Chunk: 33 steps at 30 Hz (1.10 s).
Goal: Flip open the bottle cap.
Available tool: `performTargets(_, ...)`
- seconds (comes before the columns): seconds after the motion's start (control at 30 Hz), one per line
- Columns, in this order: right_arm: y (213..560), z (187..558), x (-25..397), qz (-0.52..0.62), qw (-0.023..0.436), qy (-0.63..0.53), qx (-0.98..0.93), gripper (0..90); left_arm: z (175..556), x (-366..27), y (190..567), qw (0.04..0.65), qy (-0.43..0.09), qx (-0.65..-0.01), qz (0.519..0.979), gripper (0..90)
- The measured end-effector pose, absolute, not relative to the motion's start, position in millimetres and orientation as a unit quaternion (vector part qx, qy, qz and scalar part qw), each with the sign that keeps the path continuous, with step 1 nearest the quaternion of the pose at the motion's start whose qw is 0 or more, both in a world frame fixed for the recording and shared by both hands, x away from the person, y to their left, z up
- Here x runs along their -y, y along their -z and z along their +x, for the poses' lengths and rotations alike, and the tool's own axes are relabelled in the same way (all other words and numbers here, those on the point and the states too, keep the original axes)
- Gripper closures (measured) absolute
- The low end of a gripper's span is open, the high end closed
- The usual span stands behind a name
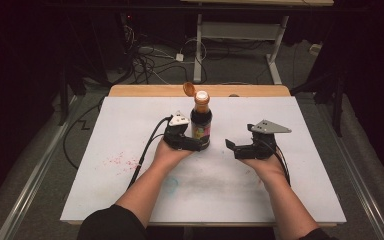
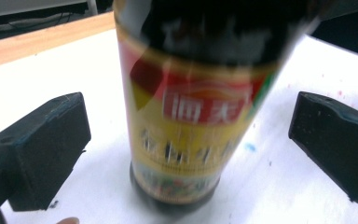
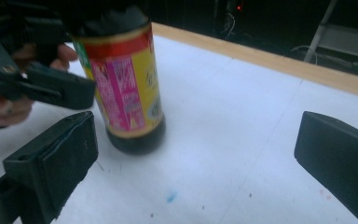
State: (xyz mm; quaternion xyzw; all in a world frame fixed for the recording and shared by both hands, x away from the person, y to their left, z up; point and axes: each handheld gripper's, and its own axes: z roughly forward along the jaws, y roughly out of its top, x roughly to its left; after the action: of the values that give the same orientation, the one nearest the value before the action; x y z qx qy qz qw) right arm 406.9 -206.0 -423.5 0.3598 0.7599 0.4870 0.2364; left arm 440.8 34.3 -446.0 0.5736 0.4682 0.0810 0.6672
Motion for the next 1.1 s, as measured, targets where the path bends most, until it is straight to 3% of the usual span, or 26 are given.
performTargets(0.47,462,382,223,0.384,0.239,-0.465,-0.762,0.4,400,-79,481,0.642,-0.077,-0.482,0.591,0.0)
performTargets(1.1,479,334,258,0.398,0.263,-0.443,-0.759,0.4,328,-143,492,0.653,-0.117,-0.478,0.576,0.0)
